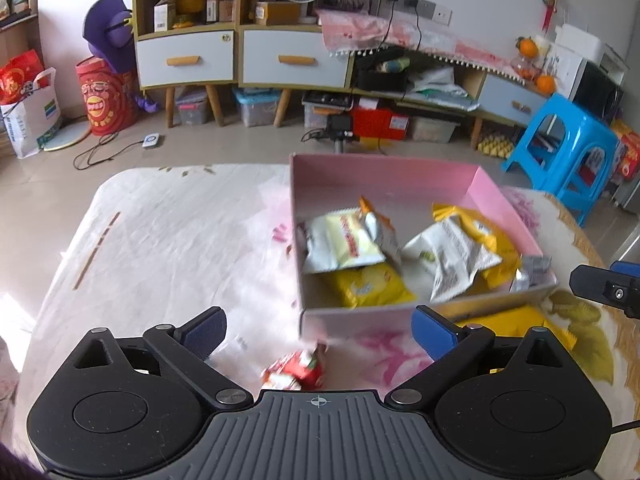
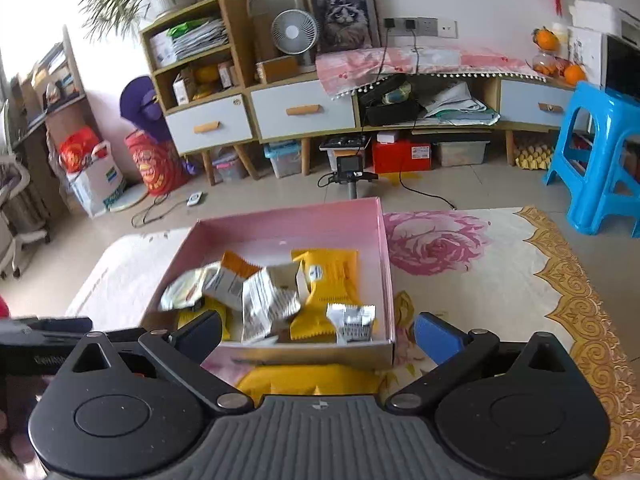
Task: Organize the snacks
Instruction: 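Withdraw both grippers from the box back over the snack pile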
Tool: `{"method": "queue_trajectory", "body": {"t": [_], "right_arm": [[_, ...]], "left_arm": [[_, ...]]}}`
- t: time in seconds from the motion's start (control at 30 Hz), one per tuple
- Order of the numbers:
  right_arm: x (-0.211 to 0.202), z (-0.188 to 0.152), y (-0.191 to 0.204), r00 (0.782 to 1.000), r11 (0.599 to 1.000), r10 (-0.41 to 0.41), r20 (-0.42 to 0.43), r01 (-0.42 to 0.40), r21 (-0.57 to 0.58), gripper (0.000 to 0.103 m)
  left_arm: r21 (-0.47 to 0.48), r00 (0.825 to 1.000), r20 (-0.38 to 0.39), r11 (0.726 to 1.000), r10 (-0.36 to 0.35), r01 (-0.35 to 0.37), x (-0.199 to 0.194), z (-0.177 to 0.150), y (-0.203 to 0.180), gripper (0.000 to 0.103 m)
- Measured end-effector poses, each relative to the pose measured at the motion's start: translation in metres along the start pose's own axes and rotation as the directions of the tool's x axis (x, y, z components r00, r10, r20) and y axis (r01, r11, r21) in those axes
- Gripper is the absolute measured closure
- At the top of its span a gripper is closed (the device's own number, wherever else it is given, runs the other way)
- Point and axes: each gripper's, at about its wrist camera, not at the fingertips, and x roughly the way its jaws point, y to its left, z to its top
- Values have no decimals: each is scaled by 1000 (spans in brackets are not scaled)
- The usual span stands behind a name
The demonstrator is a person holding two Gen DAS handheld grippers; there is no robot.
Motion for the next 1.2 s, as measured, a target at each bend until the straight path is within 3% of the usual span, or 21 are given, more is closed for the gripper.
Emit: {"method": "queue_trajectory", "body": {"t": [0.67, 1.2], "right_arm": [[-11, -49, 26, 993, 975, 24, -112, -48, -218, 8], [-4, -66, 73, 987, 929, 56, -154, -108, -355, 8]], "left_arm": [[144, 990, -90, 985, 109, -96, -28, -56, 34, 3], [127, 979, -185, 990, 87, -64, -32, -78, 62, 3]]}}
